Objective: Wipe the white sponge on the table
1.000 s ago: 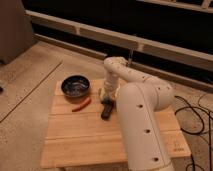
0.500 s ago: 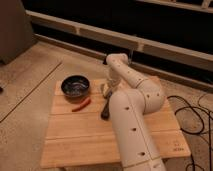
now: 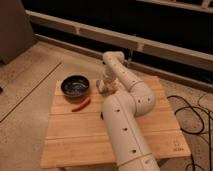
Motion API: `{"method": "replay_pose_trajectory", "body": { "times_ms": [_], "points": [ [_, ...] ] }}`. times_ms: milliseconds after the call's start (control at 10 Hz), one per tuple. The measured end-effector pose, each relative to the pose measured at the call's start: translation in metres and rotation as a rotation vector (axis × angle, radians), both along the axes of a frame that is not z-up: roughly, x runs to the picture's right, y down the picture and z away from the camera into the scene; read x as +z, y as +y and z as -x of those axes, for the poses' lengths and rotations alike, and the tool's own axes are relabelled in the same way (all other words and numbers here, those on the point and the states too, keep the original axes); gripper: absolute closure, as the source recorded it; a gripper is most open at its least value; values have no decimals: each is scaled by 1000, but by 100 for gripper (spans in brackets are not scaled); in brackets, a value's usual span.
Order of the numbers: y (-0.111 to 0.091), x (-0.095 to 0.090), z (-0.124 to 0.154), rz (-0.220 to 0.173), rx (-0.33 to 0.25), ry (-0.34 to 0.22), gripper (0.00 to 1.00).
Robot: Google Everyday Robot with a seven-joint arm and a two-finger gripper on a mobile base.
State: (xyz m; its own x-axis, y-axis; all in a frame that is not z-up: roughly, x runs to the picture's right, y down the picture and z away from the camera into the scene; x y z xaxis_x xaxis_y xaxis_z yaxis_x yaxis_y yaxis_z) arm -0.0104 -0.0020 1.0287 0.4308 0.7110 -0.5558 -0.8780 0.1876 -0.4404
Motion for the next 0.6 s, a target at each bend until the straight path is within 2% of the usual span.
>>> {"method": "replay_pose_trajectory", "body": {
  "times_ms": [200, 600],
  "points": [
    [-3, 1, 28, -10, 18, -44, 100],
    [-12, -4, 60, -22, 123, -66, 100]
  ]
}}
